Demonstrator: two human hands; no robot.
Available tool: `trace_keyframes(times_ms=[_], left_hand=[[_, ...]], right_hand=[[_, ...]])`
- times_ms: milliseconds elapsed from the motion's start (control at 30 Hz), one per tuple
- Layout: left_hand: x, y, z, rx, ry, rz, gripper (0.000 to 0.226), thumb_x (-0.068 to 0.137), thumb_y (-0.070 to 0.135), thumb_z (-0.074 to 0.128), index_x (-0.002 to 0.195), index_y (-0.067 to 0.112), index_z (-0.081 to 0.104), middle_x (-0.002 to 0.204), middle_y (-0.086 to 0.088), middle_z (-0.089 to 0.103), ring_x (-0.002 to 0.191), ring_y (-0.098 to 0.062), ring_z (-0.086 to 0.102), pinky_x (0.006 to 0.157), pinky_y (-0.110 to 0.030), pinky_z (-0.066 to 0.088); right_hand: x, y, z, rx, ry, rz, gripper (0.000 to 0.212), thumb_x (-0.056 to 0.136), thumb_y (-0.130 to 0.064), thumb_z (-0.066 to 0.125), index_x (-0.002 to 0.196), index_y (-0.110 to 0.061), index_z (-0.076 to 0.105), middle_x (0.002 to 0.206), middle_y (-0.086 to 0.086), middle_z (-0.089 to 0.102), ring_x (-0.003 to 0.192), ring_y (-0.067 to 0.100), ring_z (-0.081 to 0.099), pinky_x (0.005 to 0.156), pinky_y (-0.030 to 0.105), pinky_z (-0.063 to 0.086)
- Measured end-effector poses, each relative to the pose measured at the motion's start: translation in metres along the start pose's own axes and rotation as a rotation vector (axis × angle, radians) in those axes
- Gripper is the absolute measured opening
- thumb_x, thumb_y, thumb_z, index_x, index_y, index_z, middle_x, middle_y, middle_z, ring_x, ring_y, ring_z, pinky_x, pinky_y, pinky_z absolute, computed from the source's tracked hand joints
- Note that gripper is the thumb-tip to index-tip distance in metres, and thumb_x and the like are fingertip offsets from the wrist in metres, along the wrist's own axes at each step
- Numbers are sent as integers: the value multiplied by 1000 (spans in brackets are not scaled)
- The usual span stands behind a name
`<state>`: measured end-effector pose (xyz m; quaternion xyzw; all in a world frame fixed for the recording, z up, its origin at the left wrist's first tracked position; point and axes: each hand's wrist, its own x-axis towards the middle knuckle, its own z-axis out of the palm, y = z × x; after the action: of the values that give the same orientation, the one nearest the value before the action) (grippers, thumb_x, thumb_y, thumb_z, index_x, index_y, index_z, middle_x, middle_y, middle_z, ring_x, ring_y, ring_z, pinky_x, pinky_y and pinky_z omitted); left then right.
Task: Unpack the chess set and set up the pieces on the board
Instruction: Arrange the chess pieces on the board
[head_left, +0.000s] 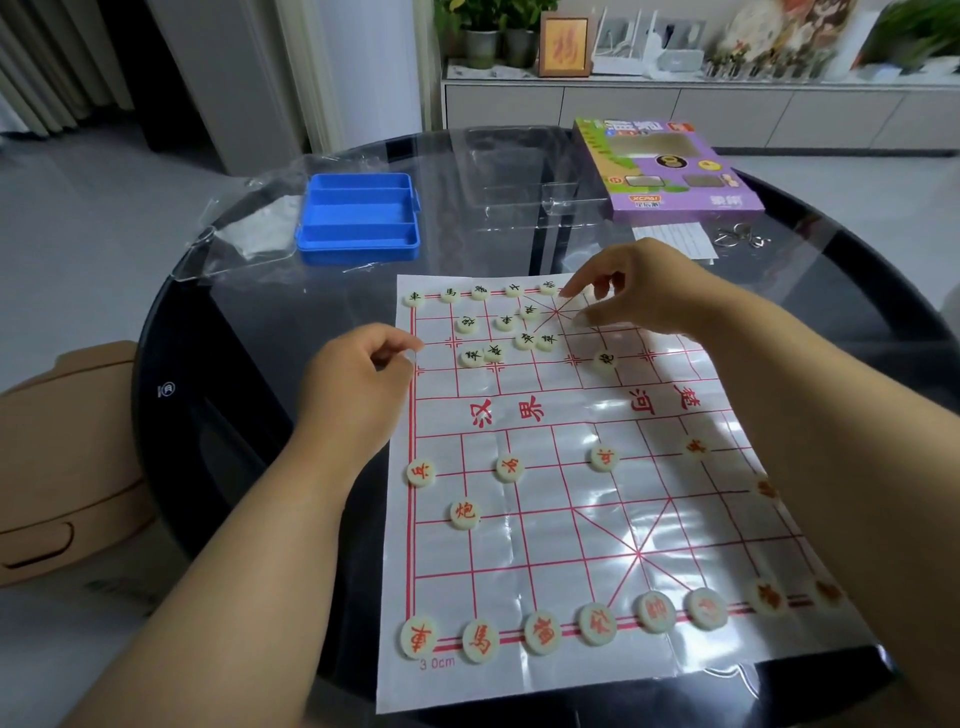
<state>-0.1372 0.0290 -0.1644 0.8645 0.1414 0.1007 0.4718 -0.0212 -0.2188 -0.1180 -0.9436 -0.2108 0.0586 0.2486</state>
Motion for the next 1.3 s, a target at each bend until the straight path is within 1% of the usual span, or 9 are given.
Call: trace_keyframes(times_ms=[200, 400, 667, 800, 900, 1033, 1167, 1233, 1300], left_hand=[[0, 0, 0, -5, 1, -5, 11, 95, 24, 56, 101, 24, 66, 99, 9, 68, 83, -10, 68, 57, -22, 55], [-1, 3, -1, -9, 0, -9, 11, 95, 25, 56, 101, 25, 65, 100, 8, 67, 84, -11, 67, 58, -22, 54], [-2, 4, 0, -8, 7, -20, 11, 95, 24, 56, 101, 24, 66, 102, 6, 68, 87, -14, 68, 62, -25, 57], [-2, 4, 0, -6, 7, -25, 11, 95, 24, 56, 101, 25, 66, 101, 7, 68, 87, -13, 68, 62, -25, 57], [-2, 3, -1, -13, 12, -21, 11, 95, 23, 56, 100, 24, 66, 100, 8, 68, 87, -12, 67, 64, -27, 57], [-1, 3, -1, -17, 4, -7, 10, 95, 24, 57, 99, 24, 66, 97, 9, 68, 85, -12, 68, 65, -28, 58], [-2, 2, -2, -8, -8, -8, 11, 95, 24, 57, 100, 24, 66, 96, 8, 68, 84, -11, 68, 63, -28, 57], [-2, 2, -2, -9, -8, -5, 11, 95, 23, 57, 101, 24, 66, 95, 9, 68, 83, -10, 68, 61, -25, 55], [-3, 4, -1, -20, 5, -6, 11, 94, 22, 57, 100, 24, 67, 91, 11, 67, 80, -9, 67, 58, -23, 52]], right_hand=[[9, -4, 10, -12, 42, -13, 25, 79, -21, 73, 105, -23, 71, 89, -3, 58, 69, 10, 50, 59, 17, 41], [7, -4, 12, -3, 38, 2, 23, 82, -18, 72, 104, -24, 71, 81, -10, 54, 67, 9, 48, 57, 16, 38], [9, -14, 17, 19, 47, -23, 19, 84, -19, 70, 102, -23, 71, 80, -8, 55, 65, 7, 47, 54, 14, 37], [22, -31, 34, -100, 28, -40, 25, 79, -34, 72, 102, -25, 71, 87, -4, 62, 77, 13, 55, 71, 26, 44], [31, -40, 45, -181, 64, 5, 24, 75, -44, 73, 94, -28, 71, 81, -10, 61, 81, 15, 57, 78, 30, 41], [32, -45, 50, -140, 62, 54, 23, 76, -40, 74, 92, -24, 72, 83, -5, 66, 80, 17, 60, 85, 35, 46], [25, -29, 34, 27, 178, 95, 22, 78, -37, 74, 92, -21, 72, 78, -7, 63, 74, 13, 56, 72, 28, 45], [19, -9, 20, 105, 258, 166, 18, 78, -34, 74, 89, -20, 71, 74, -6, 62, 65, 8, 53, 63, 24, 44], [12, 17, 6, 163, 336, 255, 14, 78, -31, 75, 85, -20, 70, 66, -7, 59, 58, 7, 52, 61, 24, 44]])
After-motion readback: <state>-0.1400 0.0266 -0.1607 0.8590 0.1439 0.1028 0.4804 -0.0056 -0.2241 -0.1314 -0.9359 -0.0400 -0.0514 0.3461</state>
